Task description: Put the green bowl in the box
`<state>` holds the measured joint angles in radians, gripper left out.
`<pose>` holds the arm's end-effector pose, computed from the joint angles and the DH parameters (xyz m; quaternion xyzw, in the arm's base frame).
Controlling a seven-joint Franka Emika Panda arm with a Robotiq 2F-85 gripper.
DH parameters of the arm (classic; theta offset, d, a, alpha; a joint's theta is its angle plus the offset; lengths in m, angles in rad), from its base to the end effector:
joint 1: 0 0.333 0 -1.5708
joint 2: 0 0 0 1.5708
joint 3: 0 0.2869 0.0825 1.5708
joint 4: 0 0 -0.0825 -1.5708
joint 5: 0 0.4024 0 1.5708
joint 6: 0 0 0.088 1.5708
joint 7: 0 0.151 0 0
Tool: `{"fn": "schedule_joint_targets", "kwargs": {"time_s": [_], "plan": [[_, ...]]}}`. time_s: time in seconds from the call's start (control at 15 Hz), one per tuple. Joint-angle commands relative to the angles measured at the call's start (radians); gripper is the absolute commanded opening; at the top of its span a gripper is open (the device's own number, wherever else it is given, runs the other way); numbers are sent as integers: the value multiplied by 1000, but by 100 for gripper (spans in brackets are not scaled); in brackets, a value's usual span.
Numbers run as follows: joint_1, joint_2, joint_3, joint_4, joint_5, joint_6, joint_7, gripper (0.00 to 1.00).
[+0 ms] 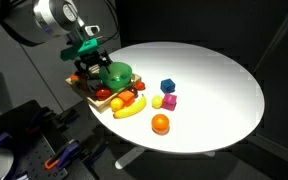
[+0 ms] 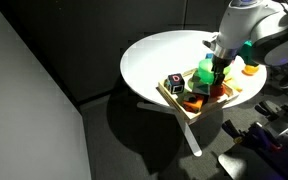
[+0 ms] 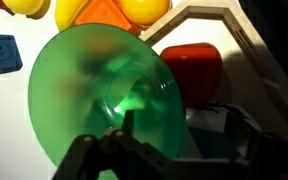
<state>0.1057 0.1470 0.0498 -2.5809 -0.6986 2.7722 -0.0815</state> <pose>0.4413 0.0884 0.1201 0.8960 0.4249 0.0267 0.1263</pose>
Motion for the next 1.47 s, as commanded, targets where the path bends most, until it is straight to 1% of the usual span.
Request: {"fn": "schedule_joint_targets", "kwargs": {"time_s": [0.0, 0.4, 0.6, 0.87, 1.0, 1.4], "plan": [[1, -28, 2, -9, 11, 27, 21, 100], [-8, -96, 8, -41, 108, 93, 6, 100], [-7, -134, 1, -47, 159, 78, 26, 100], [-12, -176, -17, -40, 218, 27, 80, 100], [-19, -195, -28, -34, 237, -25, 118, 100], [-61, -270, -28, -46, 372, -180, 98, 100]]}}
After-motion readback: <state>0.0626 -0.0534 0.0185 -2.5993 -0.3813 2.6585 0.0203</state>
